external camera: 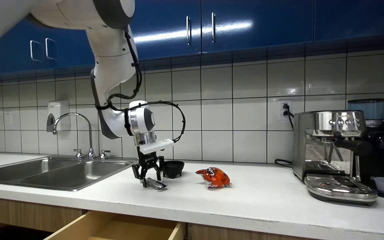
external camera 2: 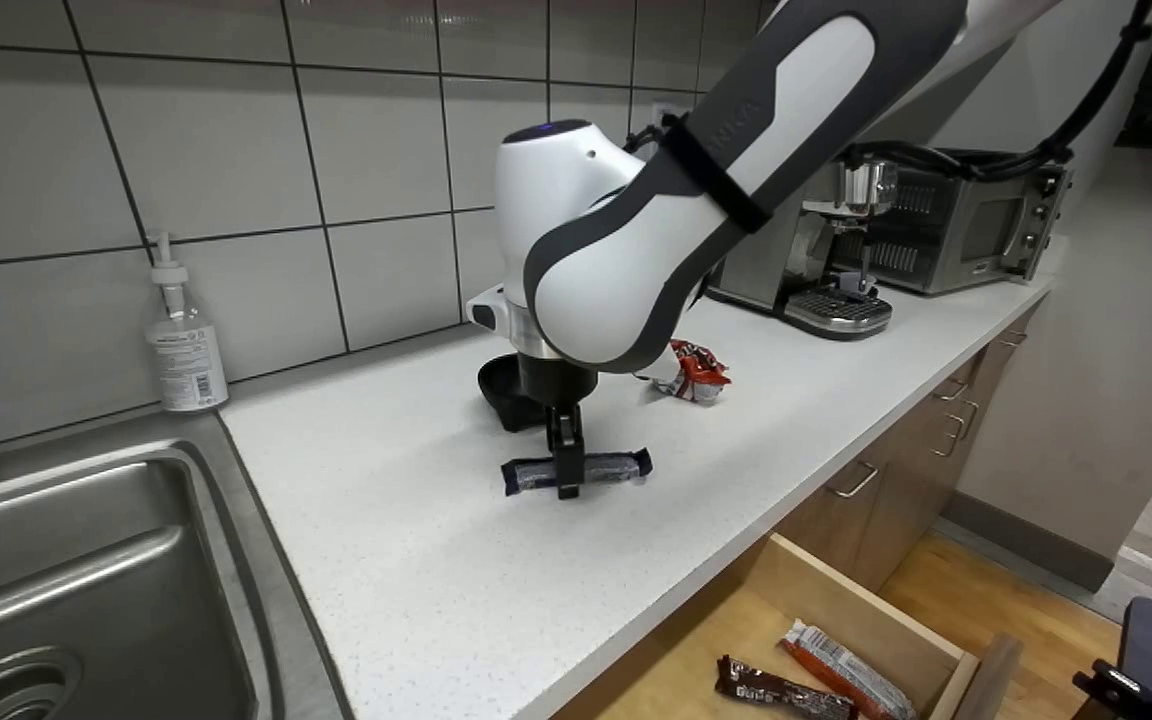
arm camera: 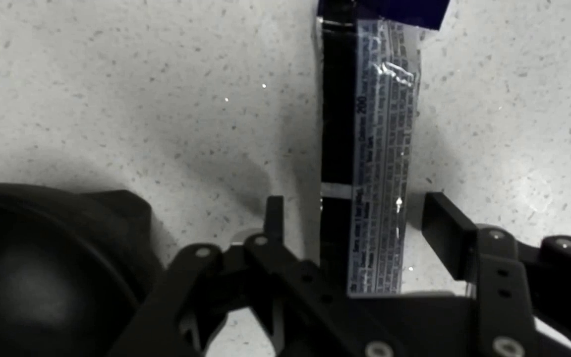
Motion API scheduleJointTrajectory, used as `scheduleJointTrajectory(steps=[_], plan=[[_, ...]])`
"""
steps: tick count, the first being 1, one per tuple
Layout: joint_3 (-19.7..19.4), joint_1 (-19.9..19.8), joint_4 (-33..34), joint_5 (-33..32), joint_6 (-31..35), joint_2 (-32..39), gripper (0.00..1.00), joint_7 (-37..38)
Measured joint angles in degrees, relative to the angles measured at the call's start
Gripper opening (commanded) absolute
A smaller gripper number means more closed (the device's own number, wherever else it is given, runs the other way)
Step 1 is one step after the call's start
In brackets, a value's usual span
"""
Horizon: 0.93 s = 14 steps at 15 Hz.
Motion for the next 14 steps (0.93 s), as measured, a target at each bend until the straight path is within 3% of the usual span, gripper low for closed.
scheduleJointTrajectory(steps=[5, 14], plan=[[0.11, 0.03, 0.42, 0.01, -0.27, -0.06, 0.07, -0.33], [0.11, 0.05, 0.33, 0.01, 0.03, -0.60, 0.08, -0.50]])
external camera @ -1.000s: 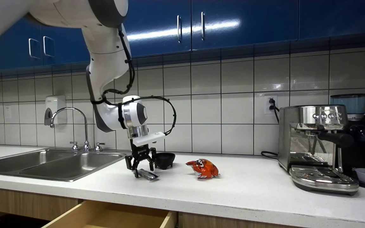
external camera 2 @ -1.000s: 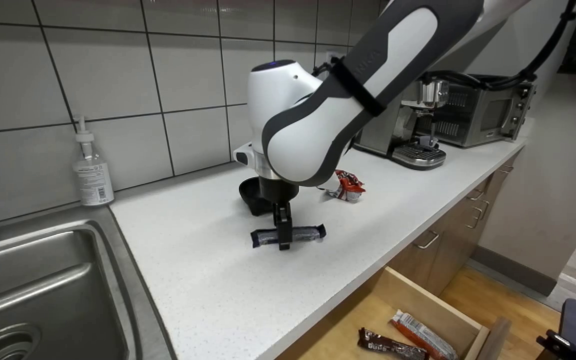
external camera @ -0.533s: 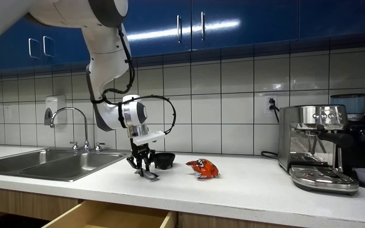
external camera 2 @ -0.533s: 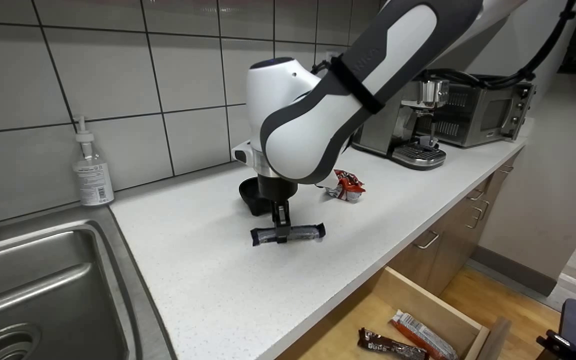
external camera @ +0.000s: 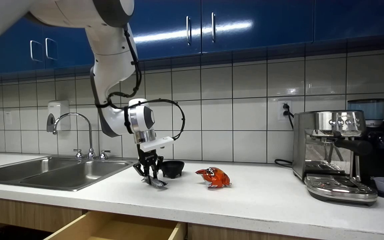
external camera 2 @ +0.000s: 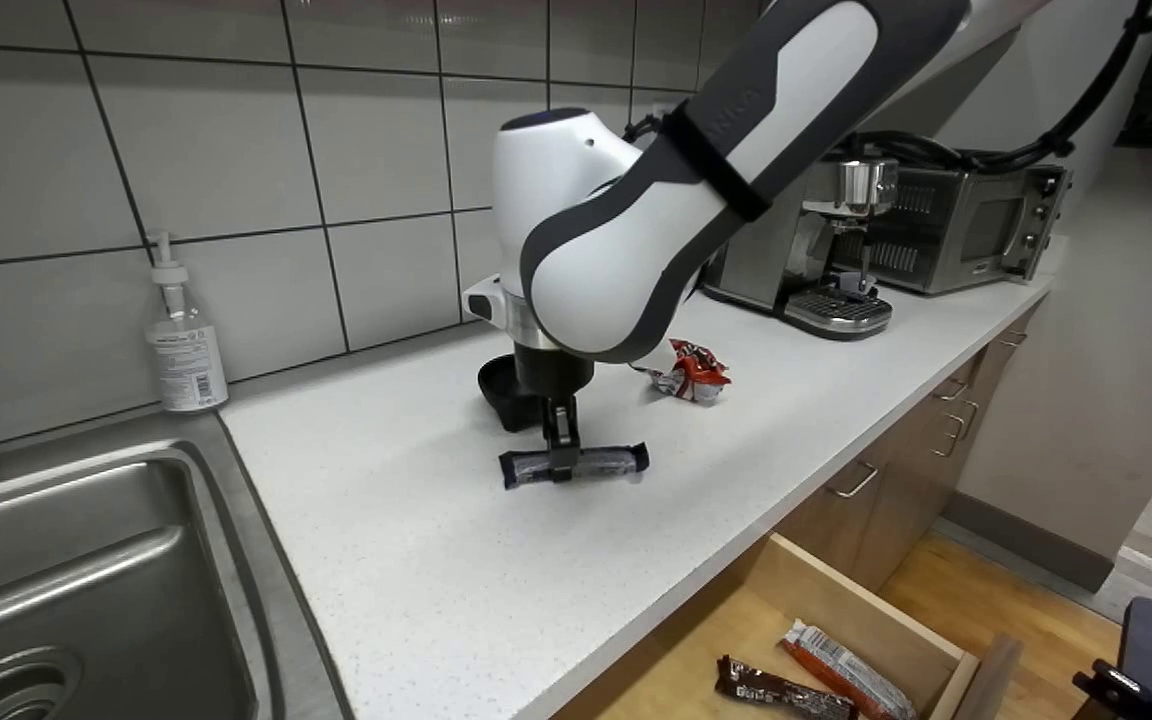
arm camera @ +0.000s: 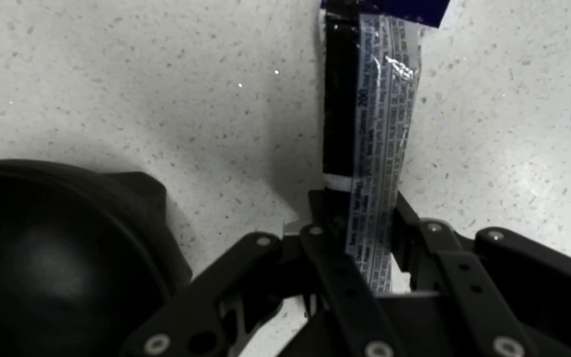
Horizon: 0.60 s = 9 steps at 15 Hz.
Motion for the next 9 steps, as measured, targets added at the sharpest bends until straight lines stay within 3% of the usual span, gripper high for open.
scheduleJointTrajectory(steps=[9], plan=[[0.04, 1.70, -7.70, -0.09, 0.75, -6.86, 0.08, 0.24]])
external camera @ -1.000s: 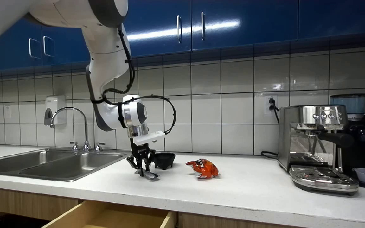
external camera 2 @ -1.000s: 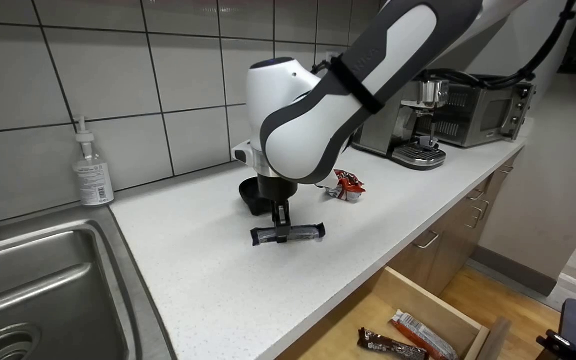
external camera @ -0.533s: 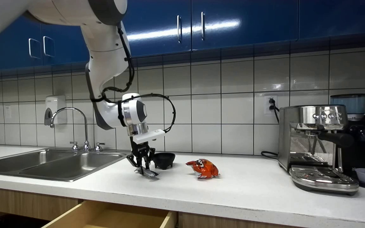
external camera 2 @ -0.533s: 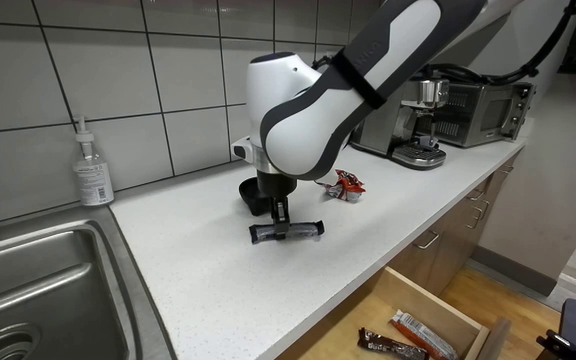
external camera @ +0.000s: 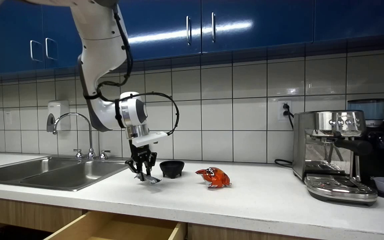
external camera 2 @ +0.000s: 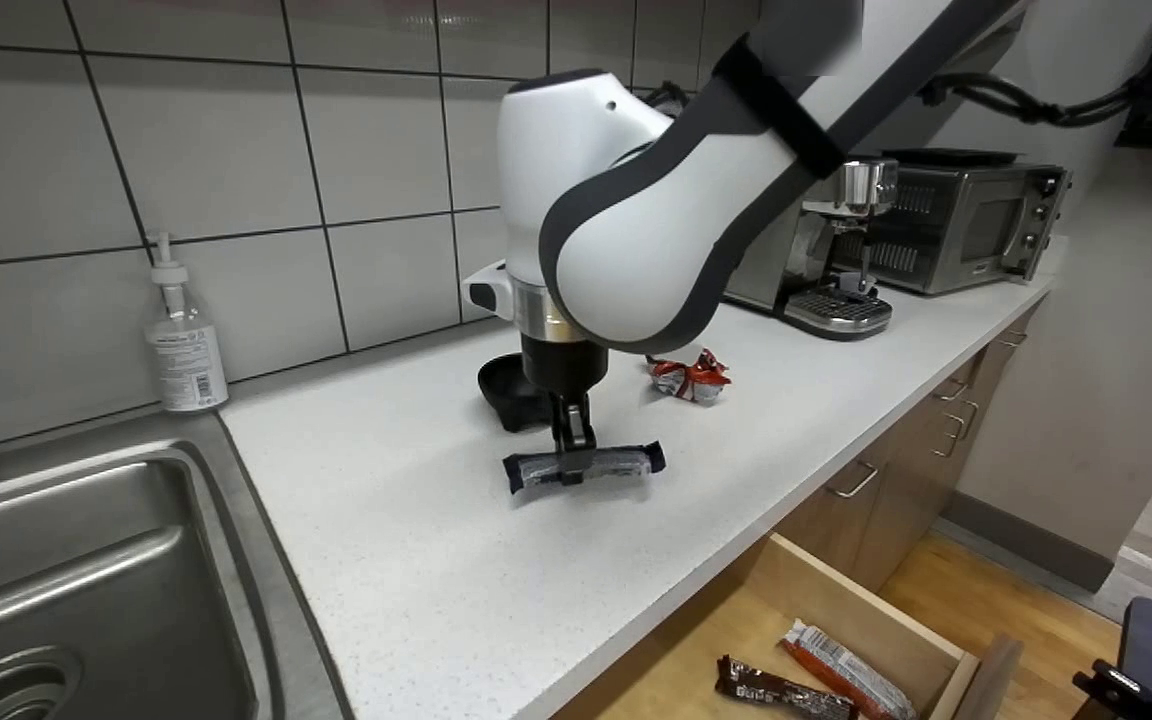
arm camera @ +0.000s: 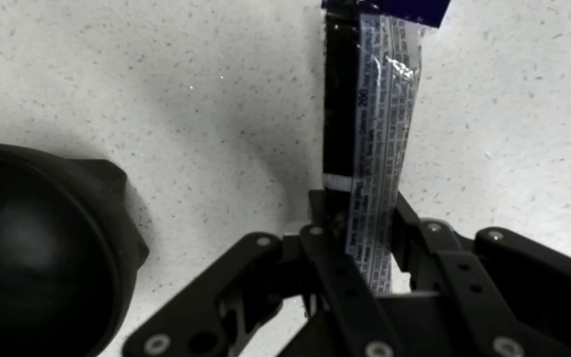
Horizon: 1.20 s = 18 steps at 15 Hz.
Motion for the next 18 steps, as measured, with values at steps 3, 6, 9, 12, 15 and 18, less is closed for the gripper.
scheduleJointTrajectory(steps=[3, 6, 9, 12, 15, 18], plan=[[0.00, 0.98, -4.11, -0.31, 0.03, -3.27, 0.08, 1.09], [0.00, 1.93, -8.56, -1.51, 0.11, -6.64, 0.08, 2.86], [0.01, 2.79, -13.26, -3.12, 0.14, -9.92, 0.08, 5.39], [0.01, 3.44, -17.96, -5.71, 0.27, -12.85, 0.08, 8.61], [0.01, 3.91, -22.42, -8.71, 0.64, -15.11, 0.08, 11.89], [0.01, 4.17, -26.05, -10.92, 1.10, -16.30, 0.08, 14.61]])
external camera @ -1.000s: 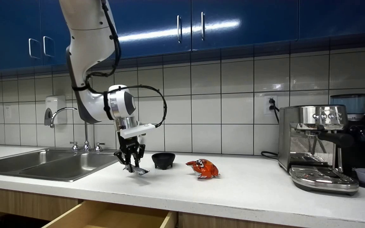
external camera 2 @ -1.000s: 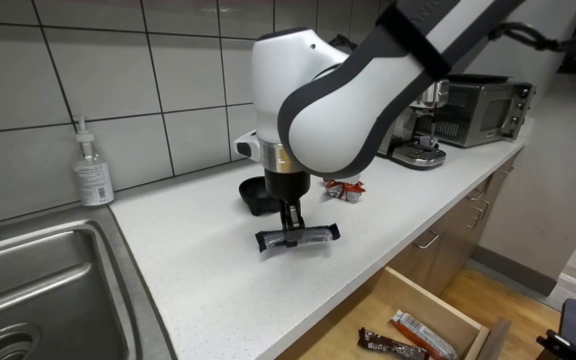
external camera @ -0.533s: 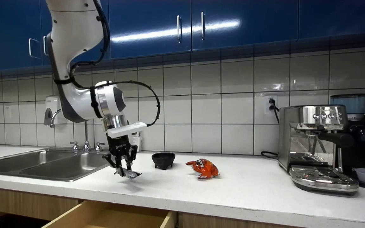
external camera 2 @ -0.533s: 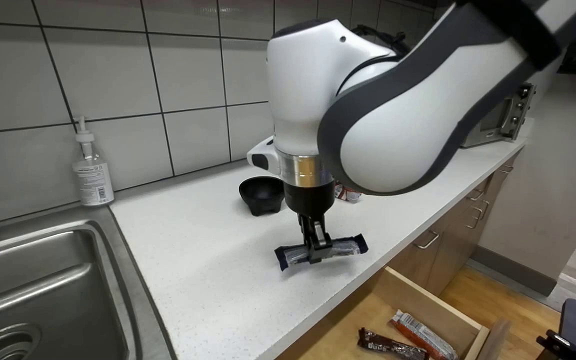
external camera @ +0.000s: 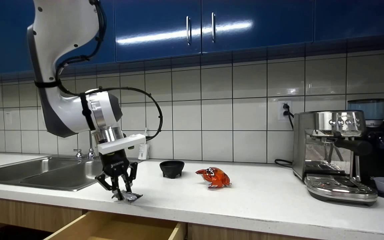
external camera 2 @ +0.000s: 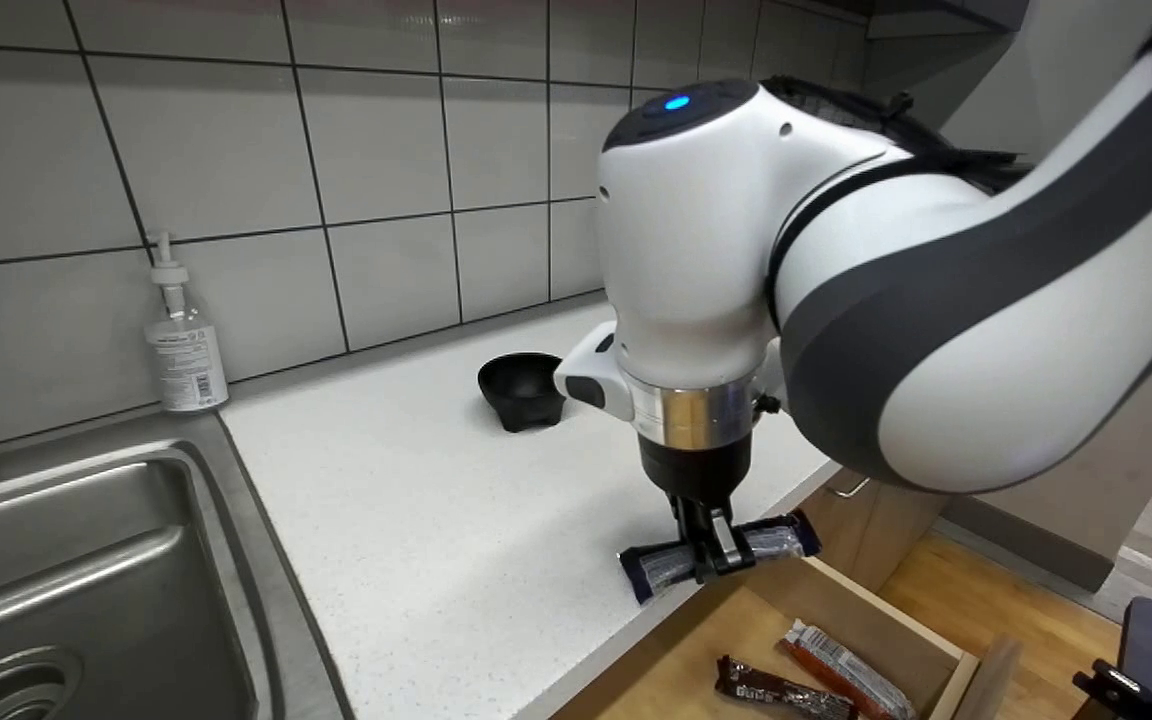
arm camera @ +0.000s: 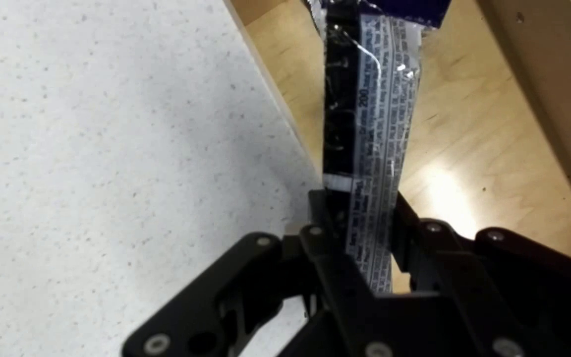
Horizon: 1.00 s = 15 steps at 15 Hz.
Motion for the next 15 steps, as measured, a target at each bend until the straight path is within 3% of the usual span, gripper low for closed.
scheduleJointTrajectory(steps=[8, 15], plan=[[-0.50, 0.01, -5.08, -4.72, 0.45, -0.02, 0.08, 6.56], [-1.90, 0.00, -5.61, -6.97, 0.46, 2.38, 0.08, 10.55]])
